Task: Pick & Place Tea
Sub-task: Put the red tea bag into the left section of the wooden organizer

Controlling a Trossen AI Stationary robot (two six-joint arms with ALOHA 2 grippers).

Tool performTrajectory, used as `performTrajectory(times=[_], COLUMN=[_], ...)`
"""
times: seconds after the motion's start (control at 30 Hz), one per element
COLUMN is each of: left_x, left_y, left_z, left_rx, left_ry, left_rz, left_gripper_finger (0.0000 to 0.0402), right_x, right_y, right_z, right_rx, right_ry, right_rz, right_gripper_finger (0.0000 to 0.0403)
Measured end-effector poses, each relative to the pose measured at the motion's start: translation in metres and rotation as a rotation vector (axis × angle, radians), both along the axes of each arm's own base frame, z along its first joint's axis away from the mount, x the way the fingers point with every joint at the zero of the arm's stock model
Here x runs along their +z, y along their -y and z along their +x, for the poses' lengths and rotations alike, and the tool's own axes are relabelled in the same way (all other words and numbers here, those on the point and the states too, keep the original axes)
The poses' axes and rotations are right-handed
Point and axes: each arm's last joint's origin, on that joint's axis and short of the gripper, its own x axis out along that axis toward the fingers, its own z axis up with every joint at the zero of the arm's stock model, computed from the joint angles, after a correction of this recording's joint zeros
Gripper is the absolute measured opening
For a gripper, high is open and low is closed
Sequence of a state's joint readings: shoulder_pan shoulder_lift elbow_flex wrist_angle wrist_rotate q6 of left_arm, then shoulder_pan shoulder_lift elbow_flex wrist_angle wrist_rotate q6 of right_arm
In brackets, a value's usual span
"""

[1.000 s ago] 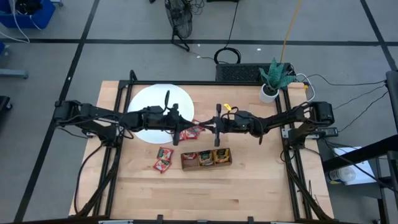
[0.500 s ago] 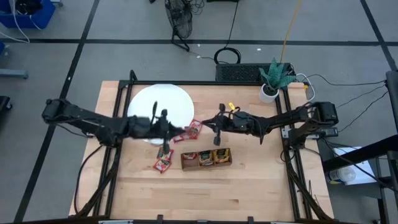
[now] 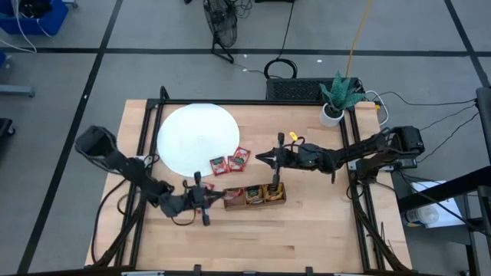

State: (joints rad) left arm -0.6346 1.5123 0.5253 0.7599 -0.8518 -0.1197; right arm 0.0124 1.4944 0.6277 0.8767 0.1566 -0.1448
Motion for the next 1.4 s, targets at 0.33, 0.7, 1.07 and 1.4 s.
performTrajectory(times=[0.33, 0.7, 1.07, 1.4], left_x=[-0.047, -0.057, -0.062, -0.062], left_y=[0.005, 0.001, -0.008, -0.01], left_z=[0.021, 0.024, 0.027, 0.028], left_rx=[0.041, 0.063, 0.076, 0.083], left_ry=[-0.03, -0.068, -0.111, -0.113], left_rz=[0.012, 0.039, 0.034, 0.039], left_gripper_finger=[0.0, 0.0, 0.0005, 0.003], right_x=[0.004, 0.005, 0.005, 0.004], right_y=[-0.014, -0.02, -0.02, -0.02], right_z=[-0.003, -0.003, -0.003, -0.003], right_rx=[0.048, 0.069, 0.068, 0.068], right_ry=[0.068, 0.075, 0.074, 0.069], right_rz=[0.004, -0.022, -0.024, -0.024], right_gripper_finger=[0.0, 0.0, 0.0, 0.0])
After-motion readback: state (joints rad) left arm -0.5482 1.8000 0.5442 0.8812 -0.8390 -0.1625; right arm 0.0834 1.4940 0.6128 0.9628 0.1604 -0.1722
